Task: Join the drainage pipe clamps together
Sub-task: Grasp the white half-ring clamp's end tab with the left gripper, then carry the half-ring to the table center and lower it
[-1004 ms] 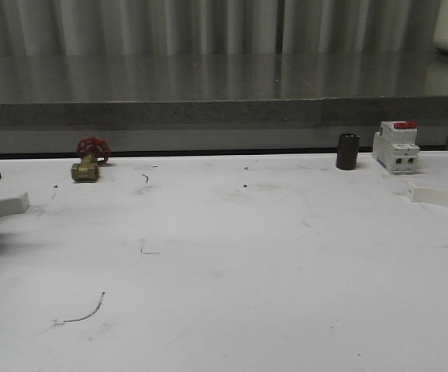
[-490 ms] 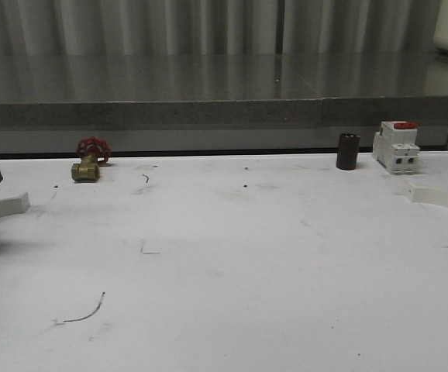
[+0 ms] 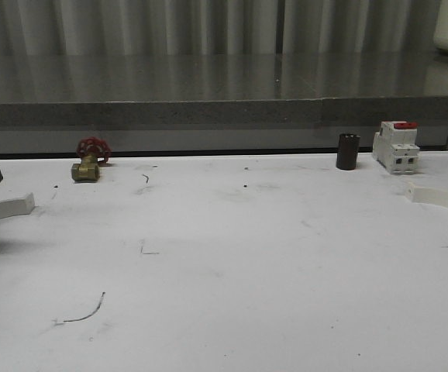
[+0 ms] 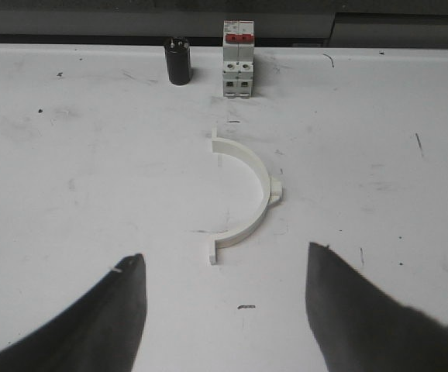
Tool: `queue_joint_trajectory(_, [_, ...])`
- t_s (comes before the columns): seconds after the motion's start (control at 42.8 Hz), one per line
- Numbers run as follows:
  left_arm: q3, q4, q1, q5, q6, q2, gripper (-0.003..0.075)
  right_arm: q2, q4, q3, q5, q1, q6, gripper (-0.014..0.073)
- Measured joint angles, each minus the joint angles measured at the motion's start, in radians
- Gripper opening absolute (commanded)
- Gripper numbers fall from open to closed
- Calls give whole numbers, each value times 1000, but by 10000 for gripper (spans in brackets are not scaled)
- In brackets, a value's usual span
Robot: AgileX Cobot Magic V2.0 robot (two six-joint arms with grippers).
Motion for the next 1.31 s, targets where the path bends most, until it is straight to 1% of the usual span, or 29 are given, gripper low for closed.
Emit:
queue_joint_trajectory(0.117, [-22,-15,-9,19,0,0,94,0,0,0,0,0,2,478])
queue_joint_trajectory(0.234, [-65,-22,-52,55,0,0,94,0,0,0,0,0,2,478])
queue_joint_trajectory(0.35, [-129,-39,-132,90,0,0,94,0,0,0,0,0,2,478])
queue_joint_trajectory(0.514, [-214,-82,-267,96,-27,0,94,0,0,0,0,0,2,478])
queue_joint_trajectory(0.561, [-235,-89,-310,99,-57,0,94,0,0,0,0,0,2,478])
queue_joint_trajectory(0.747, [-324,-83,-424,107,-161,37,106,0,0,0,0,0,2,478])
queue_joint_trajectory(0.841, [-368,-34,-473,125,-240,76,118,0,0,0,0,0,2,478])
queue_joint_trajectory(0.958, [-421,58,-526,150,-394,131,127,0,0,0,0,0,2,478])
queue_joint_trajectory(1.051, [-451,74,-542,159,-476,165,127,0,0,0,0,0,2,478])
queue_joint_trajectory(1.308, [-467,70,-547,185,-556,214,127,0,0,0,0,0,2,478])
